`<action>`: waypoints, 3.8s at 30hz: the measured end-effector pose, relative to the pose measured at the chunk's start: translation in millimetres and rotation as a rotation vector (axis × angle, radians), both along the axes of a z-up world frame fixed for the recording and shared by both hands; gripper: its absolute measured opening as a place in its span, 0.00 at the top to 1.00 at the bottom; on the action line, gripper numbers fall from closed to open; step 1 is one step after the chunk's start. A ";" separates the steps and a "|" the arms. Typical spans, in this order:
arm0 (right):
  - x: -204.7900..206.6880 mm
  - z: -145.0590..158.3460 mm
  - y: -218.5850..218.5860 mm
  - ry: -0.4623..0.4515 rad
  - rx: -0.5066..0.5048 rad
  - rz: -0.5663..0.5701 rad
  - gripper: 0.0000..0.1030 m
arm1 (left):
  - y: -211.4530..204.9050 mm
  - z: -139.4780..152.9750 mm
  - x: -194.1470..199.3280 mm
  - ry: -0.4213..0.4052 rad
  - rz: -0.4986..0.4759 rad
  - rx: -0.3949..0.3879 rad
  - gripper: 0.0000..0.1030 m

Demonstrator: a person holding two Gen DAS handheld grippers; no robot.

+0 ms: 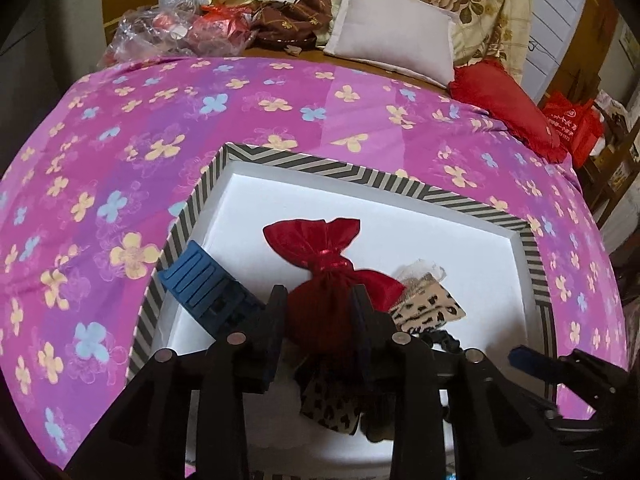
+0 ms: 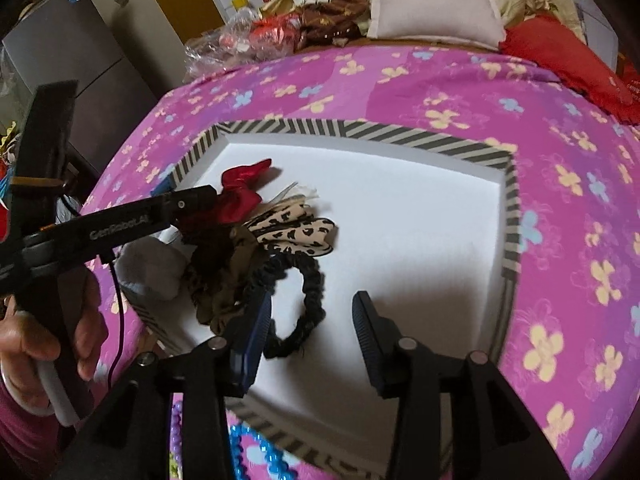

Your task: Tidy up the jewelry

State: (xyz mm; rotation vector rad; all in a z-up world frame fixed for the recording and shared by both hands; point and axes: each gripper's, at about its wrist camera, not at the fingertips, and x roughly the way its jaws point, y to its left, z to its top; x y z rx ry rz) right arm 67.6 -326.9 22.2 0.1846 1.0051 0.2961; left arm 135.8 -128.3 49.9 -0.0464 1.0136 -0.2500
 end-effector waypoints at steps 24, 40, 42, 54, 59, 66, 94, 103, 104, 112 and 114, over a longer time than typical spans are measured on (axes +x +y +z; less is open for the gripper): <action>-107.2 26.8 8.4 -0.076 -0.020 -0.023 0.43 | 25.3 39.2 -118.3 -0.125 0.014 0.104 0.79; -166.6 31.2 12.0 -0.096 -0.026 -0.044 0.39 | 13.0 36.7 -194.4 -0.164 -0.040 0.150 0.79; -171.5 31.4 11.1 -0.095 -0.026 -0.045 0.38 | 11.9 35.1 -200.5 -0.159 -0.042 0.144 0.79; -189.1 27.8 8.6 -0.089 -0.028 -0.055 0.37 | 5.4 27.5 -223.3 -0.149 -0.044 0.138 0.79; -192.7 26.5 8.2 -0.089 -0.042 -0.057 0.34 | 7.0 23.9 -225.8 -0.141 -0.035 0.134 0.79; -195.4 23.4 3.0 -0.079 -0.045 -0.061 0.34 | 9.1 22.6 -226.2 -0.139 -0.030 0.132 0.79; -209.7 7.0 -32.1 -0.037 -0.060 -0.117 0.32 | 40.5 -1.5 -214.3 -0.006 0.018 -0.007 0.79; -217.4 -0.3 -58.4 -0.031 -0.110 -0.155 0.32 | 44.6 -9.7 -204.8 0.023 0.047 -0.020 0.79; -218.5 -0.8 -57.3 -0.036 -0.117 -0.147 0.33 | 44.5 -10.6 -204.6 0.026 0.048 -0.021 0.79; -214.3 -15.6 -34.1 -0.032 -0.167 -0.056 0.50 | 43.0 -13.5 -202.4 0.036 0.043 -0.013 0.79; -212.0 -20.7 -29.9 -0.030 -0.183 -0.042 0.60 | 44.4 -14.0 -201.1 0.039 0.047 -0.015 0.79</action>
